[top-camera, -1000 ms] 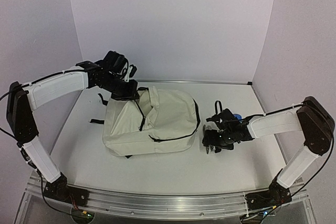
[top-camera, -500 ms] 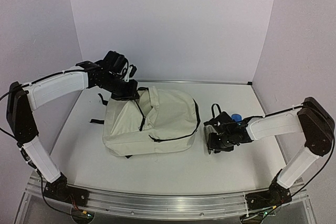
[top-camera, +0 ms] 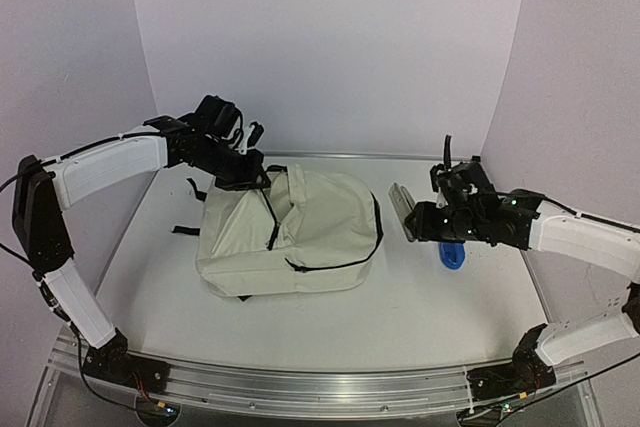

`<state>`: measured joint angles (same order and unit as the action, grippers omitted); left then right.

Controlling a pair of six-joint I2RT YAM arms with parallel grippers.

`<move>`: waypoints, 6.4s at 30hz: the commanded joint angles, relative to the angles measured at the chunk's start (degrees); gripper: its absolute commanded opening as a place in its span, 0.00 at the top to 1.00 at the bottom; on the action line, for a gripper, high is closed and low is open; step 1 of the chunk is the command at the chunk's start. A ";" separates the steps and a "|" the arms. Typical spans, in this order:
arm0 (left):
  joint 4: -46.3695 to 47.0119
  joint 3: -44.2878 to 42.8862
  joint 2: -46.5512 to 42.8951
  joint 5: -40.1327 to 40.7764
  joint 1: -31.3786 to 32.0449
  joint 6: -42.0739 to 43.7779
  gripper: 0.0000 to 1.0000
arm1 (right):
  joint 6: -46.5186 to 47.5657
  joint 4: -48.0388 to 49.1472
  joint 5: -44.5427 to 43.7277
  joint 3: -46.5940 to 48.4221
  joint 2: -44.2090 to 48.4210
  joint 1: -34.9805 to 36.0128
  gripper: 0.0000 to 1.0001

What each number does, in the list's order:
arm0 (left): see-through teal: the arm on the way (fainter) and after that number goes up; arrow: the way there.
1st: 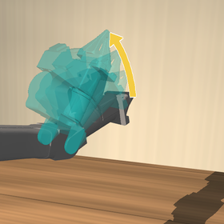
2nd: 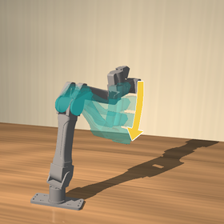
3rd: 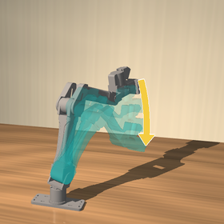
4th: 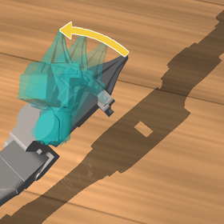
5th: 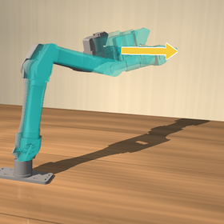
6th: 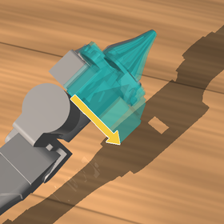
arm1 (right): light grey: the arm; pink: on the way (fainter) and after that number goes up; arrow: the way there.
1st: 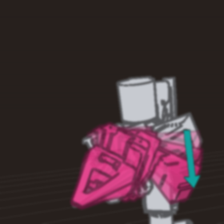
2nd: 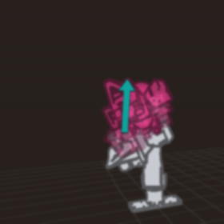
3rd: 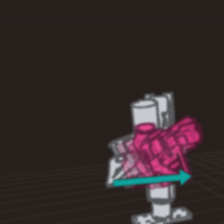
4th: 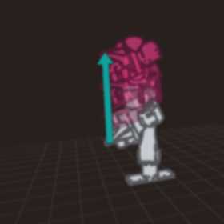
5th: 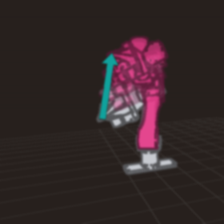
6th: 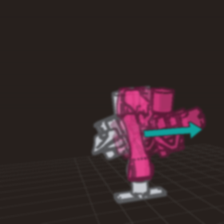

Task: Pack the student bag
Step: Pick up the stationery from the center of the board, then place the stationery in the student bag, then pick up the personal item from the center of the board.

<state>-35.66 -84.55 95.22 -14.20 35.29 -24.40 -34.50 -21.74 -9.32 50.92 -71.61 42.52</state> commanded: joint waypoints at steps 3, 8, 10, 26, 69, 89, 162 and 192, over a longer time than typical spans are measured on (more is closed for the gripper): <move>5.79 -2.81 0.02 -9.16 0.80 3.05 1.00 | 6.04 0.58 4.85 9.43 2.13 0.19 0.63; 5.49 -5.18 2.01 -11.72 2.36 4.51 1.00 | 10.37 1.35 10.95 13.90 -0.69 1.00 0.64; 5.56 -6.44 3.03 -12.36 3.34 4.90 1.00 | 11.47 1.35 12.48 15.67 -3.23 1.85 0.64; 6.54 -9.27 5.68 -13.25 6.80 5.30 1.00 | 10.92 0.91 16.60 26.47 -19.60 10.12 0.67; 9.07 -6.94 4.37 -9.80 6.90 2.96 1.00 | -1.17 15.51 10.05 22.21 -25.37 11.90 0.57; 9.27 -7.38 5.02 -10.42 6.88 2.71 1.00 | -0.43 19.68 15.15 27.72 -34.51 11.97 0.79; 8.04 -6.18 4.81 -8.08 4.29 2.12 1.00 | 1.65 7.26 4.90 -2.15 -26.67 -25.40 0.31; 8.61 -7.12 6.20 -10.25 3.74 1.56 1.00 | 7.30 -10.06 24.85 15.06 0.61 -15.10 0.51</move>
<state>-30.00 -88.07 101.45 -23.53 39.75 -22.74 -27.44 -28.91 9.23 59.70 -71.11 21.23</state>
